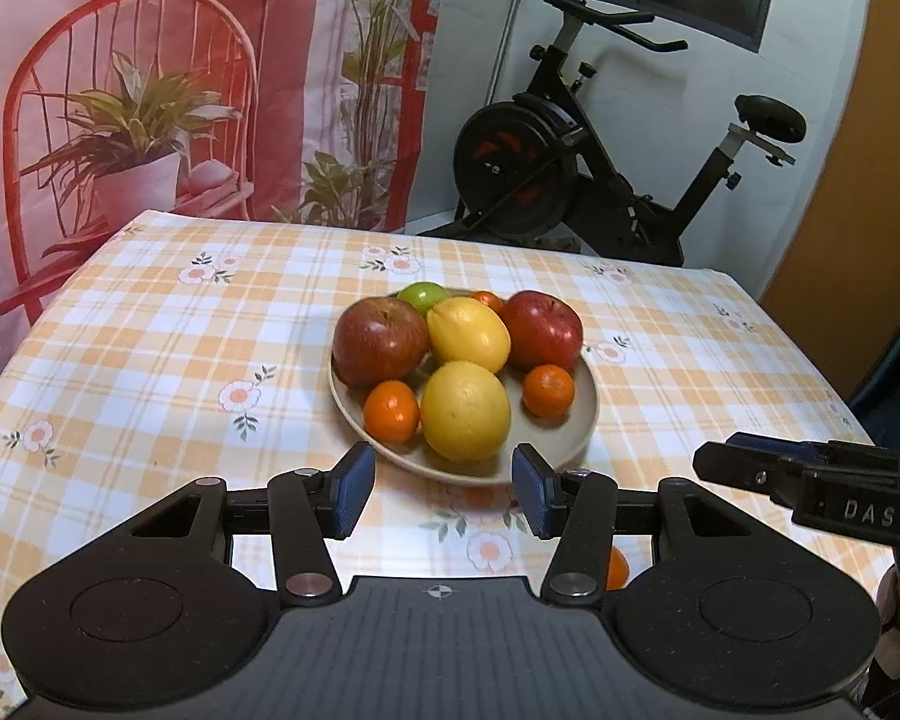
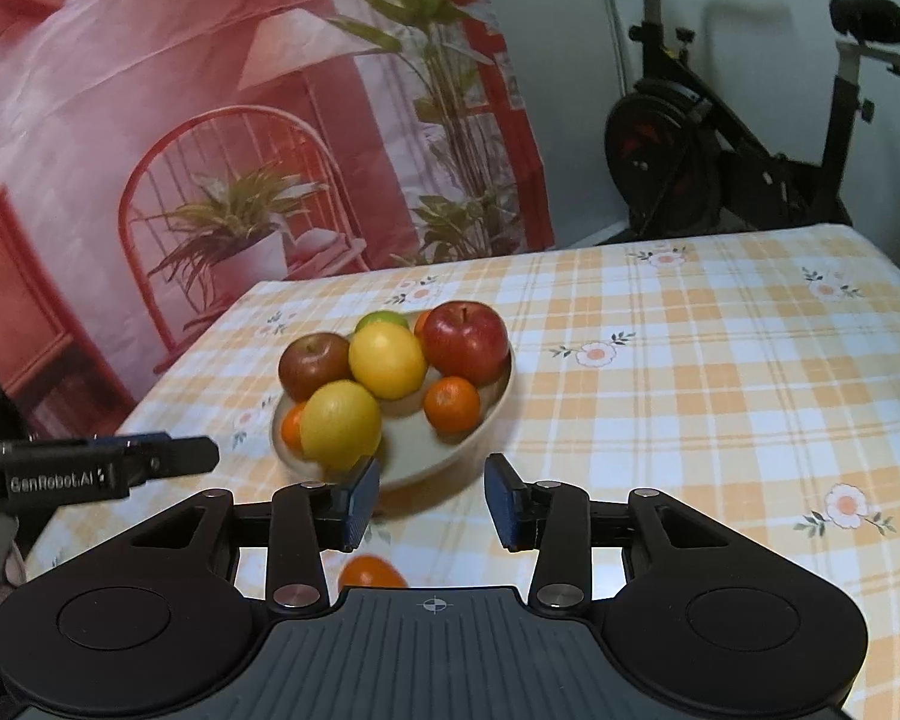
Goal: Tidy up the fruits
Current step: 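Close the right tool on a tangerine while the left tool approaches an orange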
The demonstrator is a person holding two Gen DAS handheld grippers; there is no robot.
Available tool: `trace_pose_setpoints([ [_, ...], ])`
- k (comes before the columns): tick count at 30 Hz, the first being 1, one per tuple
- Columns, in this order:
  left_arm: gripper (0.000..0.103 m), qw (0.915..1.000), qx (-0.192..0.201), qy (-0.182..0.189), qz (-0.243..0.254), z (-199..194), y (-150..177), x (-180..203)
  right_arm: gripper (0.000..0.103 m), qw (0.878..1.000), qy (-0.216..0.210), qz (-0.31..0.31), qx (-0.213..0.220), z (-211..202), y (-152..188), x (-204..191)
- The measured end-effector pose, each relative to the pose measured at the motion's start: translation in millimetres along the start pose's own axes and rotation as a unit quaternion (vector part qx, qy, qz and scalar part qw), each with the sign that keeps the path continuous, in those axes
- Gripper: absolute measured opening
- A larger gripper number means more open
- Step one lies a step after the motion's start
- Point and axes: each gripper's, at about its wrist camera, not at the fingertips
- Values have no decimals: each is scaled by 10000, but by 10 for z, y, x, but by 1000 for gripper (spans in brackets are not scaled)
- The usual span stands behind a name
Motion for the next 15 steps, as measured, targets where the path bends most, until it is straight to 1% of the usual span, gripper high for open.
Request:
trace_pose_setpoints([
  [3,53,10000,-15,49,-7,-25,60,22,38,9999,-40,-112,-15,-52,99,-30],
  [6,53,10000,-39,65,-3,-41,126,37,39,9993,-31,-367,-75,-79,222,-98],
  [15,53,9998,-137,94,-70,-54,322,48,39,9964,-103,-763,-365,-154,567,-172],
])
Point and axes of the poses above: each gripper's, at about its wrist camera, not at the fingertips, and z roughly the way its jaws point, x to its right, y to its underside, and after that the axes turned 4 degrees about x, right-handed
